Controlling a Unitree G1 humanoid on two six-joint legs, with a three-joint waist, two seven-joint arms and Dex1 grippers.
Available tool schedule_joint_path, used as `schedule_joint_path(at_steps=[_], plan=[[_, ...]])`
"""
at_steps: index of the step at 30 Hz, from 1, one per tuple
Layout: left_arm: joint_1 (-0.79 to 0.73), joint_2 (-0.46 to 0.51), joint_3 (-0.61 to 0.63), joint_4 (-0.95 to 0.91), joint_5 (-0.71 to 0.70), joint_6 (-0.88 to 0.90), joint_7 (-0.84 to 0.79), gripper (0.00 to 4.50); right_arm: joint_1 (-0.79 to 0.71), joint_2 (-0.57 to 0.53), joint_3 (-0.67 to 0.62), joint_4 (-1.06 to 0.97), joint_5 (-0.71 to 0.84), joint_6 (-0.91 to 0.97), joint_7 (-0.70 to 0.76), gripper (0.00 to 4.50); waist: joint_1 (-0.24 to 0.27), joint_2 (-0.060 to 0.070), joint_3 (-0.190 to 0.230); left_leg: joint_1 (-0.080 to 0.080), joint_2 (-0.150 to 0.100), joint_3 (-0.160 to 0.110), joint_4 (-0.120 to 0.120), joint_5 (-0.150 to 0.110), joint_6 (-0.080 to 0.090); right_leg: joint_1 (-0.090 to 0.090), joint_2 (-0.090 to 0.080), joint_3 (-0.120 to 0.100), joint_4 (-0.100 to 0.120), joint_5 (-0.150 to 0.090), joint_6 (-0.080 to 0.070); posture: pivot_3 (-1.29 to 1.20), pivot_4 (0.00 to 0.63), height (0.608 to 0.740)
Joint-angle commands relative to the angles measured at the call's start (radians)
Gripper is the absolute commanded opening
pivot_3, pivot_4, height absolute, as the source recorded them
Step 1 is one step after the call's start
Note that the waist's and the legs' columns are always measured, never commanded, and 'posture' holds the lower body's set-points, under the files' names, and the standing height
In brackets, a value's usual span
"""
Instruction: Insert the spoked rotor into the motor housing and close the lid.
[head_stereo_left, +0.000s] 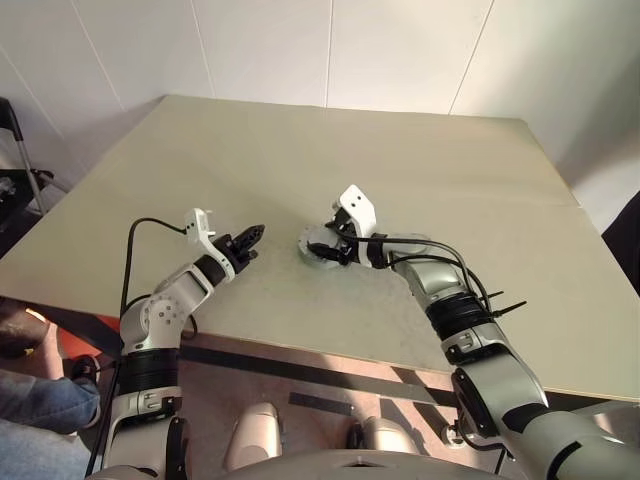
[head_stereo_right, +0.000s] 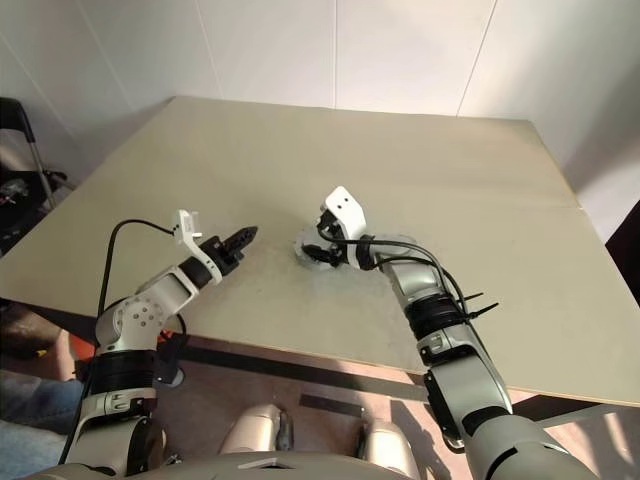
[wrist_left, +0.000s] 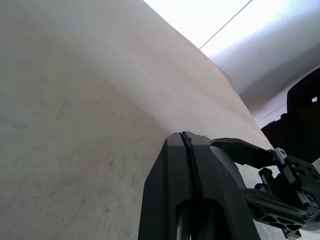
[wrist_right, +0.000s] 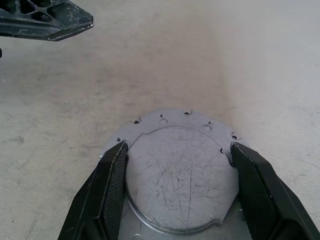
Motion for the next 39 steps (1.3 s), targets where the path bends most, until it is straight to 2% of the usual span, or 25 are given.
schedule_joint_path(at_steps=[1, 9, 14, 22, 32, 36, 39], plan=[[-0.018, -0.01, 0.003, -0.035, -0.021, -0.002, 0.007, 0.0, -0.008, -0.018, 0.009, 0.023, -0.024, -0.003, 0.004, 3.14, 0.0, 0.0, 0.0, 0.0, 0.0, 0.0, 0.0, 0.0, 0.0, 0.0, 0.0, 0.0, 0.0, 0.0, 0.0, 0.0, 0.0, 0.74], [-0.098, -0.101, -0.047, 0.001, -0.078, 0.113, 0.029, 0.0, -0.005, -0.013, 0.011, 0.027, -0.031, -0.005, 0.005, 3.14, 0.002, 0.0, 0.0, 0.002, 0.0, 0.0, 0.001, 0.0, 0.0, 0.003, 0.0, 0.0, 0.0, 0.0, 0.0, 0.0, 0.0, 0.74], [-0.125, -0.108, -0.105, 0.083, -0.025, 0.125, 0.019, 0.0, 0.001, -0.012, 0.011, 0.019, -0.032, -0.003, 0.002, 3.14, 0.001, 0.0, 0.0, 0.002, 0.0, 0.0, 0.001, 0.0, 0.0, 0.002, 0.0, 0.0, 0.0, 0.0, 0.0, 0.0, 0.0, 0.74], [-0.17, -0.11, -0.125, 0.238, 0.062, 0.077, 0.025, 0.0, 0.003, -0.014, 0.003, 0.017, -0.032, 0.003, -0.006, 3.14, 0.003, 0.0, 0.0, 0.003, 0.0, 0.0, 0.001, 0.0, 0.0, 0.003, 0.0, 0.0, 0.0, 0.0, 0.0, 0.0, 0.0, 0.74], [-0.167, -0.123, -0.129, 0.251, 0.094, 0.071, 0.017, 0.0, -0.009, -0.011, -0.016, 0.025, -0.012, 0.031, -0.009, 3.14, 0.004, 0.0, 0.0, 0.004, 0.0, 0.0, 0.001, 0.0, 0.0, 0.005, 0.0, 0.0, 0.0, 0.0, 0.0, 0.0, 0.0, 0.74], [-0.165, -0.124, -0.128, 0.248, 0.099, 0.074, 0.012, 0.0, 0.005, -0.02, -0.024, -0.04, 0.002, 0.018, 0.006, 4.48, 0.004, 0.0, 0.0, 0.004, 0.0, 0.0, 0.001, 0.0, 0.0, 0.005, 0.0, 0.0, 0.0, 0.0, 0.0, 0.0, 0.0, 0.74], [-0.166, -0.127, -0.13, 0.25, 0.102, 0.073, 0.011, 0.0, 0.034, -0.037, -0.024, -0.124, 0.023, 0.023, 0.043, 4.48, 0.004, 0.0, 0.0, 0.004, 0.0, 0.0, 0.001, 0.0, 0.001, 0.005, 0.0, 0.0, 0.0, 0.0, 0.0, 0.0, 0.0, 0.74]])
